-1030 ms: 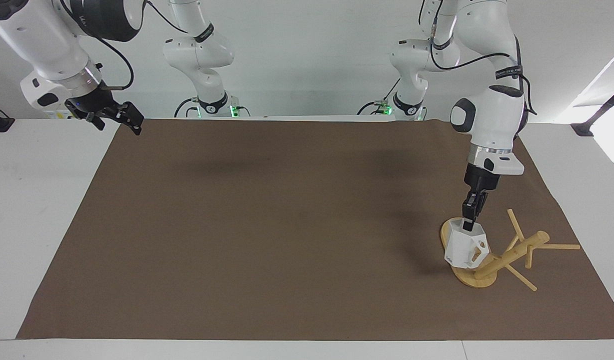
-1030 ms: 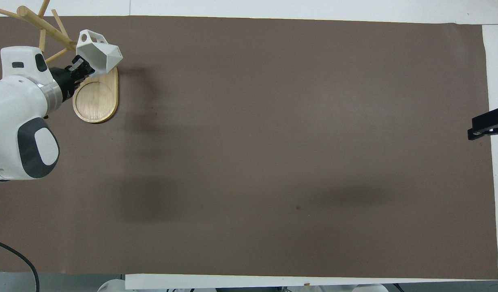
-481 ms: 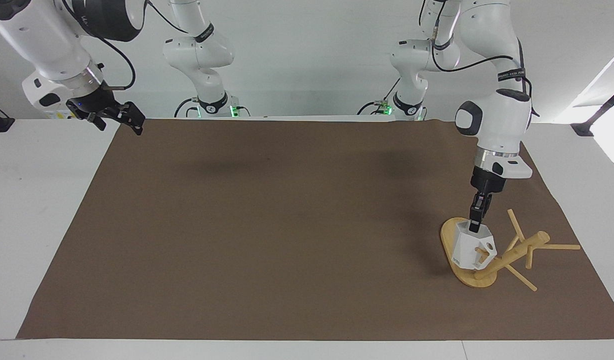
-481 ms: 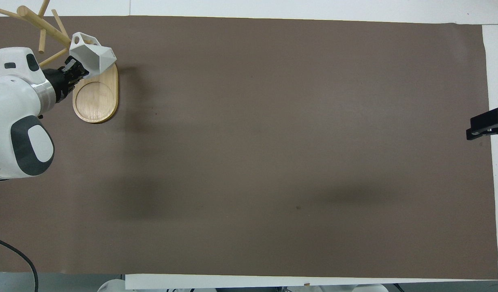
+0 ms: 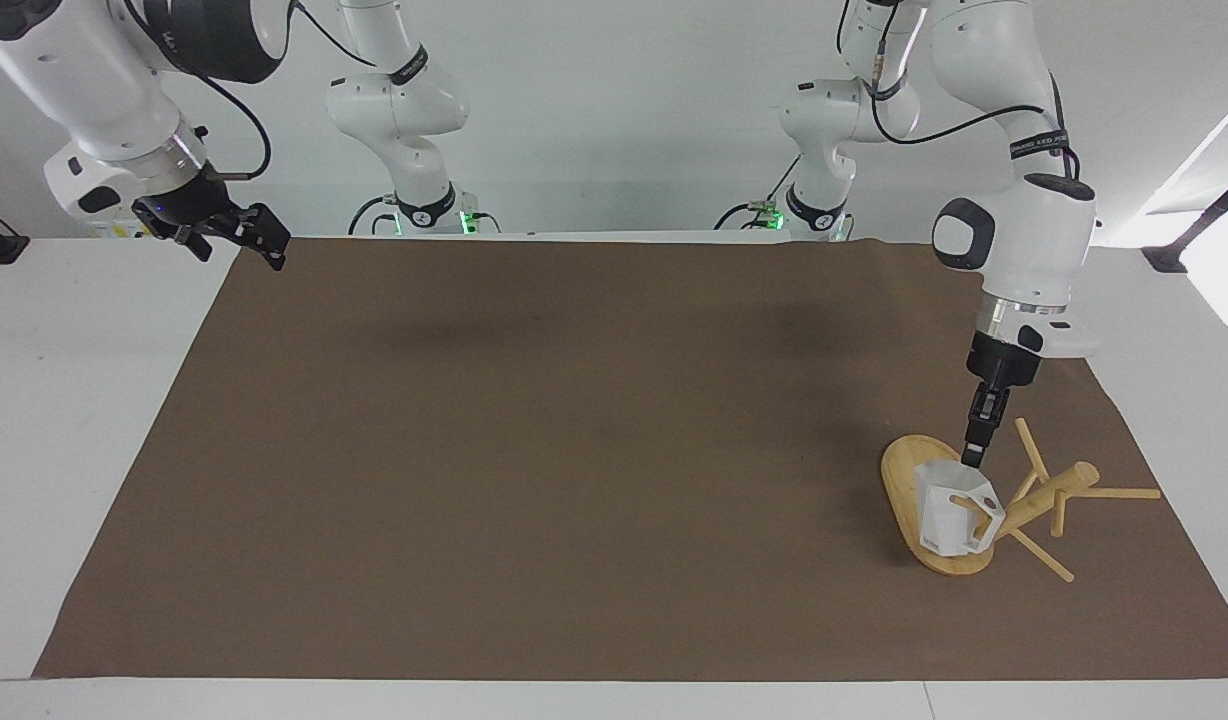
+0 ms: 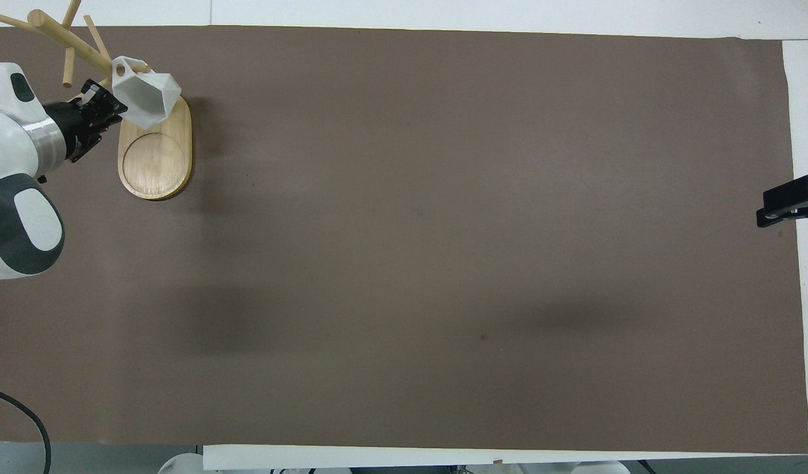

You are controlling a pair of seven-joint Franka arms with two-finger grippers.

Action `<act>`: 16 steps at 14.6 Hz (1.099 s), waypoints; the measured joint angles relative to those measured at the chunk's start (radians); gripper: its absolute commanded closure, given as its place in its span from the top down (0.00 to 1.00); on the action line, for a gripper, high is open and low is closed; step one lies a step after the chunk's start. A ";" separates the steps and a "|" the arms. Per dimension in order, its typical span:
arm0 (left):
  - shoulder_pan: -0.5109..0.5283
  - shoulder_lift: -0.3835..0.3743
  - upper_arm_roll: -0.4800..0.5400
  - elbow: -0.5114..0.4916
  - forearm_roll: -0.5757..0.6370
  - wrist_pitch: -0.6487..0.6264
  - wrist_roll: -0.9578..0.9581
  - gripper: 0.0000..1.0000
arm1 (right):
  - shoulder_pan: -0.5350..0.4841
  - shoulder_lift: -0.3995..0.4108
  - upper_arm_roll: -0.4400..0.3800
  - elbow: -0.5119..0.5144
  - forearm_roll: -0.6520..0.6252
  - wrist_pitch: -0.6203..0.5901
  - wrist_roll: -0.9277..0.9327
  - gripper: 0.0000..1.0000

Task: Hang cup on rack

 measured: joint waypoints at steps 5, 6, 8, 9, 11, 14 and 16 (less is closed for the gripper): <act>0.003 0.001 0.009 0.181 0.021 -0.353 0.049 0.95 | 0.000 0.000 0.000 0.000 0.000 0.000 0.000 1.00; 0.003 0.001 0.013 0.209 0.057 -0.418 0.057 0.96 | 0.000 0.000 0.000 0.000 0.000 0.000 0.000 1.00; 0.004 0.000 0.016 0.292 0.132 -0.608 0.094 0.99 | 0.000 0.000 0.000 0.000 0.000 0.000 0.000 1.00; 0.004 -0.001 0.016 0.346 0.149 -0.716 0.143 0.99 | 0.000 0.000 0.000 0.000 0.000 0.000 0.000 1.00; 0.011 -0.006 0.019 0.451 0.164 -0.926 0.274 0.99 | 0.000 0.000 0.000 0.000 0.000 0.000 0.000 1.00; 0.043 -0.017 0.021 0.561 0.194 -1.180 0.502 0.99 | 0.000 0.000 0.000 0.000 0.000 0.000 0.000 1.00; 0.047 -0.027 0.022 0.599 0.223 -1.271 0.655 0.99 | 0.000 0.000 0.000 0.000 0.000 0.000 0.000 1.00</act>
